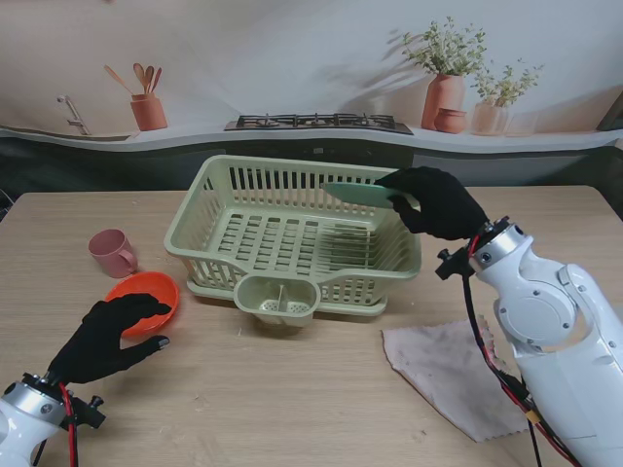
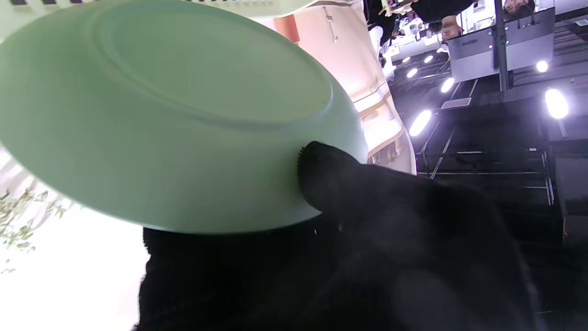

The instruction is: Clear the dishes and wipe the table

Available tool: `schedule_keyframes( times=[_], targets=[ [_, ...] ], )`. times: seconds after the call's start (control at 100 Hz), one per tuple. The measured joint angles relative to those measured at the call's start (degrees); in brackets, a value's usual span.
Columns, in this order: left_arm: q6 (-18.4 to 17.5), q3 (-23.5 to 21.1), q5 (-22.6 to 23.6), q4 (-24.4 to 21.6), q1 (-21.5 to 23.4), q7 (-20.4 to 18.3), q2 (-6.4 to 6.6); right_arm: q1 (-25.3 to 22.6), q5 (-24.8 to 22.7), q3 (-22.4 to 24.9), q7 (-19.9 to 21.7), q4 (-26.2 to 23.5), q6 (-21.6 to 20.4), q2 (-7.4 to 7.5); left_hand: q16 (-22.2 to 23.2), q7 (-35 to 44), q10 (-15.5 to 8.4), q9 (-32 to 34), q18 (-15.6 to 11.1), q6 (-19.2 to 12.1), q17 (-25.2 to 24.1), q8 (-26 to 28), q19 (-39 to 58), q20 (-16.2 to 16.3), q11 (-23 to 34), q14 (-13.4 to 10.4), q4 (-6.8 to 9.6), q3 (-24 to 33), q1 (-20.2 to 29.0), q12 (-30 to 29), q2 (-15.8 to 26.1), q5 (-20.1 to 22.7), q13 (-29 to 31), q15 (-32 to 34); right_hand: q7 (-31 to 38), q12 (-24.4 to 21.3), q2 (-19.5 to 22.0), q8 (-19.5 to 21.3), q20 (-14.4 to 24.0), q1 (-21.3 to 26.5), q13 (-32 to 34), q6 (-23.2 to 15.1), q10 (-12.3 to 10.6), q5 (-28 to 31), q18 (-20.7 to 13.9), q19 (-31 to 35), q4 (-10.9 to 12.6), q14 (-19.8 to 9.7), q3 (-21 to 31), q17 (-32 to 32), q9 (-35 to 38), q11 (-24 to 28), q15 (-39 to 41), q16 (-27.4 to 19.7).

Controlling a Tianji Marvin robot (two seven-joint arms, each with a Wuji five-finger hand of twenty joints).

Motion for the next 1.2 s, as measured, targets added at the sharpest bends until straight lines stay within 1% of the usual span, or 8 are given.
schedule_keyframes(
  times=[0.42, 0.56, 0.75, 0.81, 0.93, 1.0, 1.04, 1.2],
  targets=[
    [-0.8, -0.2, 0.6, 0.1, 0.2, 1.1, -0.22, -3.9, 3.5, -3.0, 5.5, -4.3, 4.2, 0.70, 0.0, 0.0, 0.0, 0.0, 0.0, 0.0, 0.0, 0.0, 0.0, 0.0, 0.0, 0.0, 0.00, 0.0, 0.0, 0.0, 0.0, 0.0, 0.0, 0.0, 0.5, 0.0, -0.5, 0.0, 0.0, 0.0, 0.7, 0.1, 0.0, 0.2, 0.1, 0.5, 0.0, 0.0, 0.1, 0.7, 0.4, 0.0, -0.1, 0.0],
    [-0.8, -0.2, 0.5, 0.1, 0.3, 1.1, -0.23, -5.1, 4.5, -3.5, 8.4, -5.5, 5.4, 1.10, 0.0, 0.0, 0.0, 0.0, 0.0, 0.0, 0.0, 0.0, 0.0, 0.0, 0.0, 0.0, 0.00, 0.0, 0.0, 0.0, 0.0, 0.0, 0.0, 0.0, 0.5, 0.0, -0.6, 0.0, 0.0, 0.0, 1.1, 0.1, 0.1, 0.2, 0.2, 0.6, 0.0, 0.0, 0.1, 0.9, 0.4, 0.0, -0.1, 0.0],
    [-1.0, -0.2, 0.6, 0.1, 0.4, 1.6, -0.30, -5.0, 5.8, -4.6, 12.4, -6.0, 8.2, 1.76, 0.0, 0.0, 0.0, 0.0, 0.0, 0.0, 0.0, 0.0, 0.0, 0.0, 0.0, 0.0, 0.00, 0.0, 0.0, 0.0, 0.0, 0.0, 0.0, 0.0, 1.1, 0.0, -0.6, 0.0, 0.0, 0.0, 1.2, 0.1, 0.1, 0.2, 0.2, 0.6, -0.1, 0.0, 0.1, 1.0, 0.9, 0.0, 0.0, 0.2],
    [-1.0, -0.2, 0.6, 0.1, 0.3, 1.7, -0.30, -4.7, 6.0, -5.0, 13.1, -6.0, 9.3, 1.95, 0.0, 0.0, 0.0, 0.0, 0.0, 0.0, 0.0, 0.0, 0.0, 0.0, 0.0, 0.0, 0.00, 0.0, 0.0, 0.0, 0.0, 0.0, 0.0, 0.0, 2.2, 0.1, -0.6, 0.7, 0.0, 0.0, 1.2, 0.1, 0.1, 0.2, 0.2, 0.7, -0.7, 0.1, 0.1, 1.0, 1.5, 0.6, 0.2, 0.7],
    [-1.0, -0.2, 0.6, 0.2, 0.3, 1.6, -0.30, -3.4, 7.2, -5.6, 14.9, -5.9, 12.3, 2.13, 0.5, 0.0, 0.0, 0.0, 0.0, 0.0, 0.0, 0.0, 0.0, 0.0, 0.0, -0.1, 0.00, 0.0, 0.0, 0.0, 0.0, 0.0, 0.0, 0.0, 3.2, 1.4, -1.2, 3.0, 0.0, 0.0, 1.6, 0.1, 0.0, 1.0, 0.6, 2.1, -0.7, 0.1, 0.0, 1.0, 2.8, 2.8, 0.5, 2.7],
    [-1.0, -0.2, 0.6, 0.2, 0.3, 1.5, -0.30, -2.4, 8.3, -6.1, 15.9, -5.7, 14.1, 2.21, 0.5, 0.0, 0.0, 0.0, 0.0, -0.1, 0.0, 0.0, 0.0, 0.0, 0.0, -0.1, 0.00, 0.0, 0.0, 0.0, 0.0, 0.0, 0.0, 0.0, 3.2, 2.2, -1.3, 4.4, 1.8, -0.1, 1.6, 0.1, 0.0, 1.0, 0.7, 2.8, -0.7, 0.1, -0.1, 1.0, 2.9, 4.1, 1.5, 3.6],
    [-0.9, -0.2, 0.6, 0.2, 0.3, 1.5, -0.30, -1.8, 8.7, -6.6, 16.2, -5.5, 14.9, 2.28, 0.5, 0.0, 0.0, 0.0, 0.0, -0.1, 0.0, 0.0, 0.0, 0.0, 0.0, -0.1, 0.00, 0.0, 0.0, 0.0, 0.0, 0.0, 0.0, 0.0, 3.2, 2.9, -1.3, 5.1, 2.9, -0.1, 1.7, 0.1, 0.0, 1.0, 0.7, 3.5, -1.4, 0.1, -0.1, 1.1, 2.9, 4.8, 2.0, 4.2],
    [-0.9, -0.2, 0.7, 0.3, 0.3, 1.7, -0.32, 1.2, 9.9, -8.6, 17.9, -3.7, 16.0, 2.45, 0.5, 0.0, 0.0, 0.0, 0.0, -0.1, 0.0, 0.0, 0.0, 0.0, 0.0, -0.4, 0.00, 0.0, 0.0, 0.0, 0.0, 0.0, 0.0, 0.0, 4.0, 5.1, -1.3, 7.8, 6.4, -0.6, 1.7, 0.1, -0.2, 1.1, 0.7, 5.7, -1.4, 0.1, -0.4, 1.1, 3.0, 6.5, 3.6, 5.8]
  ],
)
